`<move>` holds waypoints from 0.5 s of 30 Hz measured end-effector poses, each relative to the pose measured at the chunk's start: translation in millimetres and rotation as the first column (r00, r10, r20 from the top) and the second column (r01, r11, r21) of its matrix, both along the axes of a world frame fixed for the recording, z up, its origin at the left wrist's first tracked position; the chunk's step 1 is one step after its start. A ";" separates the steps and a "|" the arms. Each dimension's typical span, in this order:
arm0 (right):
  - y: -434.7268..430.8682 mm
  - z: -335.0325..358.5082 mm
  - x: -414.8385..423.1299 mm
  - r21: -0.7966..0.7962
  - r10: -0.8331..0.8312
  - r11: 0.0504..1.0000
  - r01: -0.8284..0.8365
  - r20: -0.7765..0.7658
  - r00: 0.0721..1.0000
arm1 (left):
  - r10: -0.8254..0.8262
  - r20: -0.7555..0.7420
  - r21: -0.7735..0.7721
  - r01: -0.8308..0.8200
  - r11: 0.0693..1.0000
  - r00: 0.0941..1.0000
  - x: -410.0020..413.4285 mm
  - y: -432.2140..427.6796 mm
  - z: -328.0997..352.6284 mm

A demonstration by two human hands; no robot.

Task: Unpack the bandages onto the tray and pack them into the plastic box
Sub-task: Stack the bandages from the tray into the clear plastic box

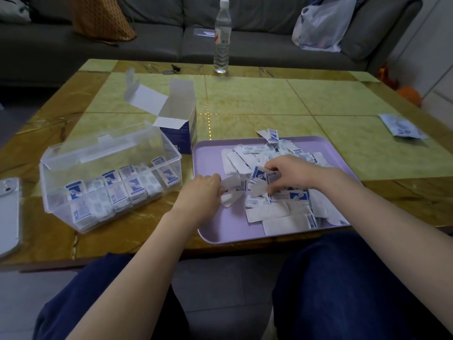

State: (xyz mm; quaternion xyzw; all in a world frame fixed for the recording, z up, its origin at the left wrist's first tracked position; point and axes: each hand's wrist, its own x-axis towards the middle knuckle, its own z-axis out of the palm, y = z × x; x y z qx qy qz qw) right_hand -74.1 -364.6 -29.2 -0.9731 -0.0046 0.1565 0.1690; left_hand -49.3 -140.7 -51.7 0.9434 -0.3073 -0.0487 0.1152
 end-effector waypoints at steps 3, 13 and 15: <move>-0.5 2.0 0.8 0.050 -0.059 0.997 0.058 0.012 0.998 | 0.071 -0.020 -0.075 -0.072 0.995 0.997 3.9 3.0 2.4; 26.9 23.5 8.8 0.287 -0.145 0.957 0.036 0.369 0.918 | 0.206 -0.126 -0.350 -0.238 0.906 0.970 11.1 8.9 10.1; 39.4 24.8 7.3 0.267 -0.075 0.963 -0.028 0.370 0.926 | 0.190 -0.140 -0.353 -0.228 0.907 0.972 10.4 8.0 8.0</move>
